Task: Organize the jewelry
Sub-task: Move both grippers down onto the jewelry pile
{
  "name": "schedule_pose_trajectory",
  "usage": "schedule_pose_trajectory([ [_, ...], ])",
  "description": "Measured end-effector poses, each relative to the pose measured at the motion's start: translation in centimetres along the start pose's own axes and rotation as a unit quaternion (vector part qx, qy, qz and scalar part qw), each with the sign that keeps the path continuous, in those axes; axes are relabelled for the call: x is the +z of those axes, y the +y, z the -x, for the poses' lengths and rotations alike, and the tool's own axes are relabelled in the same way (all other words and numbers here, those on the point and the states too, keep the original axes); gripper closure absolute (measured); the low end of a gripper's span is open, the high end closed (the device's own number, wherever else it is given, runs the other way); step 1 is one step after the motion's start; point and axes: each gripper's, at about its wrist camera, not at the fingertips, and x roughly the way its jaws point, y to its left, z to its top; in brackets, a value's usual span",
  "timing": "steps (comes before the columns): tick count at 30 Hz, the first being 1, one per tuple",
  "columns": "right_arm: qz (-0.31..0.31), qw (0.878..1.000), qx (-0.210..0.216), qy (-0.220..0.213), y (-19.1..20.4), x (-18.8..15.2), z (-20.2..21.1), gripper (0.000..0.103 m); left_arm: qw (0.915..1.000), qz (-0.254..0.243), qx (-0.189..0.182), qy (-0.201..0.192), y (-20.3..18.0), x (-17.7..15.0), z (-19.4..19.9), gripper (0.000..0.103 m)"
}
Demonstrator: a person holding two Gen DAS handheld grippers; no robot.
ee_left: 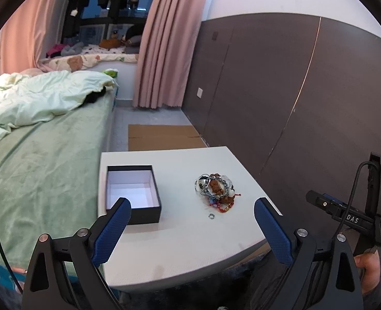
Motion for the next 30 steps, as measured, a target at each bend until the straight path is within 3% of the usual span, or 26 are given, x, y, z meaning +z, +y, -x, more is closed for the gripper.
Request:
schedule_pose_trajectory([
  [4,-0.012,1.000,0.018,0.016,-0.9,0.4,-2.5,0.000,0.9997,-0.005,-0.007,0.022,-0.1,0.4,-3.0,0.007],
  [7,-0.024,0.998,0.040,0.030,-1.2,0.5,-4.2,0.003,0.9990,-0.005,-0.018,0.041,-0.1,0.8,-5.4,0.019],
  [9,-0.034,0.997,0.056,0.045,-1.5,0.6,-5.5,0.019,0.9981,-0.003,-0.025,0.056,-0.2,1.1,-6.7,0.027],
  [24,-0.103,0.978,0.130,0.125,-2.4,1.2,-14.1,0.055,0.9885,0.010,-0.067,0.135,0.3,2.2,-16.2,0.058],
  [30,-0.121,0.972,0.143,0.142,-3.0,1.0,-16.3,0.055,0.9835,0.002,-0.083,0.161,0.1,2.4,-20.4,0.064],
])
